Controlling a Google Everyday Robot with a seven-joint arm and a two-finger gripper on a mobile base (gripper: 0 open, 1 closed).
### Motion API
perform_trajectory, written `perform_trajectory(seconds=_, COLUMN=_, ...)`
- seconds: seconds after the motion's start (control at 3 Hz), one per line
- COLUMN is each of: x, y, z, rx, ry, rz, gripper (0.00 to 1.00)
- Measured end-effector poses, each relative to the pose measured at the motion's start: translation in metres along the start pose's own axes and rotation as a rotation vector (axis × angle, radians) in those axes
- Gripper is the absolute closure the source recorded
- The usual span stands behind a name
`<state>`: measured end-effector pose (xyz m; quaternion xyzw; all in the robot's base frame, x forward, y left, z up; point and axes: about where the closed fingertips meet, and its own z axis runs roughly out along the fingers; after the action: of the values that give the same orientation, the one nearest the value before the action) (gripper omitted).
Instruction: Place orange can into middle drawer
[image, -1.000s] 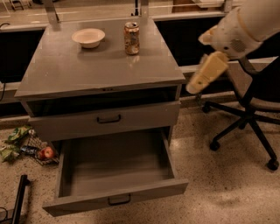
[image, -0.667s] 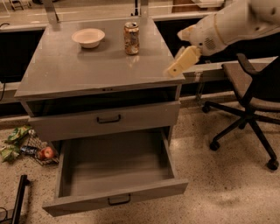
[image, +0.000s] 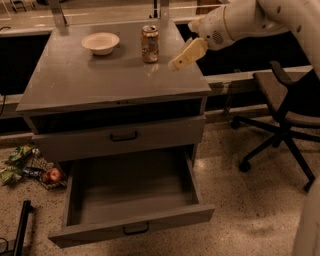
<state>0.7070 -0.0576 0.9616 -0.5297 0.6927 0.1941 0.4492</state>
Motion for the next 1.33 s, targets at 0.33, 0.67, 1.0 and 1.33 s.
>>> perform_trajectory(seconds=0.33, x=0.017, y=-0.021, z=0.033, rx=-0.002, ry=-0.069, rz=0.062, gripper=0.00)
perform_trajectory(seconds=0.67, x=0.040, y=-0.078, z=0.075, rx=0.105, ry=-0.167, rz=0.153, gripper=0.00)
perform_trajectory(seconds=1.0, x=0.049, y=-0.111, z=0.089, rx=0.210, ry=-0.199, rz=0.217, gripper=0.00)
perform_trajectory(seconds=1.33, x=0.026, y=-0.135, z=0.107, rx=0.304, ry=-0.270, rz=0.253, gripper=0.00)
